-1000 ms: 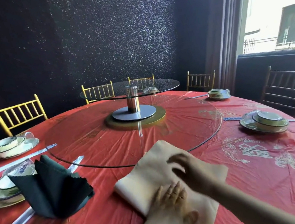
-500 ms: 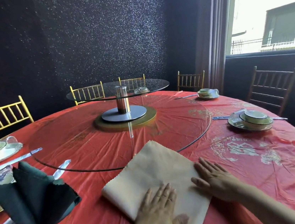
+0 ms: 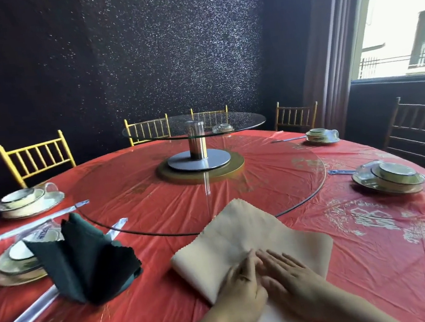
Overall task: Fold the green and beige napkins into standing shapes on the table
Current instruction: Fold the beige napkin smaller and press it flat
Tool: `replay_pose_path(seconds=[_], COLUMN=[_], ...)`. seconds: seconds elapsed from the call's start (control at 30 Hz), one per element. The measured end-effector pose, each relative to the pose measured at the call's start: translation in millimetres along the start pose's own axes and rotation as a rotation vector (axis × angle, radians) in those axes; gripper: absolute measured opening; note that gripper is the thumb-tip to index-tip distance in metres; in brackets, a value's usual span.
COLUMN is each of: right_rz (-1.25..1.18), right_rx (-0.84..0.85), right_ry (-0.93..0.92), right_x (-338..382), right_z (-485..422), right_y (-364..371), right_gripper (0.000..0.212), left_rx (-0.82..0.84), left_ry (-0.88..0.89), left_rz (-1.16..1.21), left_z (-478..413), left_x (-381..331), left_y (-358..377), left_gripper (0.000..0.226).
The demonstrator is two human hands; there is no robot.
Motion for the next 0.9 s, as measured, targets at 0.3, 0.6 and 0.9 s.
replay_pose_path(seconds=[0.3,0.6,0.9], right_rz=[0.123,0.181,0.137], right_rx=[-0.046,-0.01,0.052], right_ry=[0.035,0.075,0.127], right_x=[5,7,7], right_z=[3,6,10], right_y=[11,6,5], right_gripper=[0.054,0.062,0.06], left_rx=[0.071,0.216,0.279], left_ry=[-0.285,-0.344,0.103], left_rz=[-0.221,-0.17,-0.171], left_z=[32,38,10], left_x=[53,58,13], left_y=[-26,-32,-20], left_gripper=[0.092,0.141,0.111])
Point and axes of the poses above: each hand's wrist, its own z-axis away from the middle knuckle, its own y-axis out of the palm, x = y × z, the point moved 1 cm from there along -z, towards the middle knuckle, and after that the axes turned 14 degrees about y, right-handed, at the moved point
